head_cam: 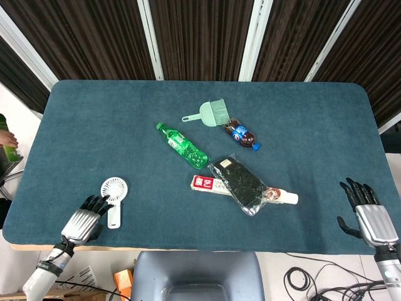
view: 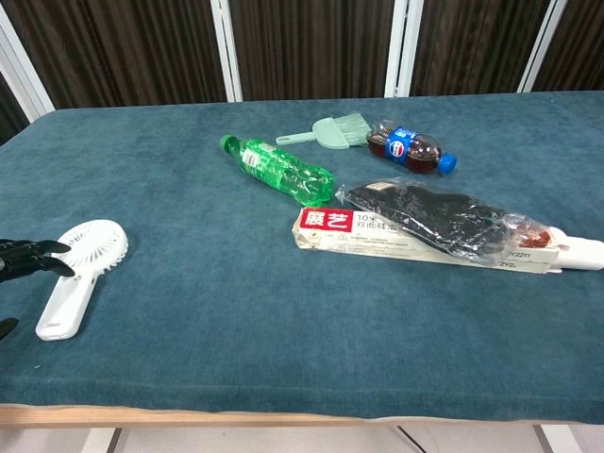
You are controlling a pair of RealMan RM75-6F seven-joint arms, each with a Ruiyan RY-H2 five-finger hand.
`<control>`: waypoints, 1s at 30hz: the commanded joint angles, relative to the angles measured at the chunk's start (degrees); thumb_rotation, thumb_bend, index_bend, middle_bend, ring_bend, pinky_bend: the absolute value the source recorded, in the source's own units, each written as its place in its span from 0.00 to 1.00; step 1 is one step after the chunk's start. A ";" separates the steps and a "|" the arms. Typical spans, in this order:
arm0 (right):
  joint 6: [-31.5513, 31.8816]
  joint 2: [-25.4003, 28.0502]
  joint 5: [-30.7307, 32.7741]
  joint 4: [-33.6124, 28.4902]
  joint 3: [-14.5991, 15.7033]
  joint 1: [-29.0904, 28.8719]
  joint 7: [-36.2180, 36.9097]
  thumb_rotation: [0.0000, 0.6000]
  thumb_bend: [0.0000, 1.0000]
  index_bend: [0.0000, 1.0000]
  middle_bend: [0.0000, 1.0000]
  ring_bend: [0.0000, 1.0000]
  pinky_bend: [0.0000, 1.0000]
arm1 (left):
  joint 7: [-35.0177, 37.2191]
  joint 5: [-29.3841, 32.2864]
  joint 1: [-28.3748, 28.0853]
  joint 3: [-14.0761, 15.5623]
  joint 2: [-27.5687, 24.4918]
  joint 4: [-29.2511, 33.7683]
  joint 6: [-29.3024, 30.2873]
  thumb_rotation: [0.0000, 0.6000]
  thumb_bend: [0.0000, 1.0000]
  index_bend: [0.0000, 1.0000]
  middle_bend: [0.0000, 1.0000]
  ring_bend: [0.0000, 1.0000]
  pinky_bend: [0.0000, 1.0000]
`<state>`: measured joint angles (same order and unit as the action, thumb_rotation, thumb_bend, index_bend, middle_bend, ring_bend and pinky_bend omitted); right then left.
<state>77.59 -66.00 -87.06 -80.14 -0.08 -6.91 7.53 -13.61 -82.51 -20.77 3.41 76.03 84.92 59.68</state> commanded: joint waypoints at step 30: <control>-0.18 -0.13 0.21 -0.06 -0.04 -0.03 -0.40 1.00 0.31 0.00 0.00 0.00 0.00 | -0.78 1.66 -0.89 0.33 0.31 -0.14 -1.36 1.00 0.54 0.20 0.00 0.00 0.07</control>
<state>77.41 -66.13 -86.86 -80.19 -0.12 -6.94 7.12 -14.39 -80.86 -21.66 3.75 76.34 84.78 58.31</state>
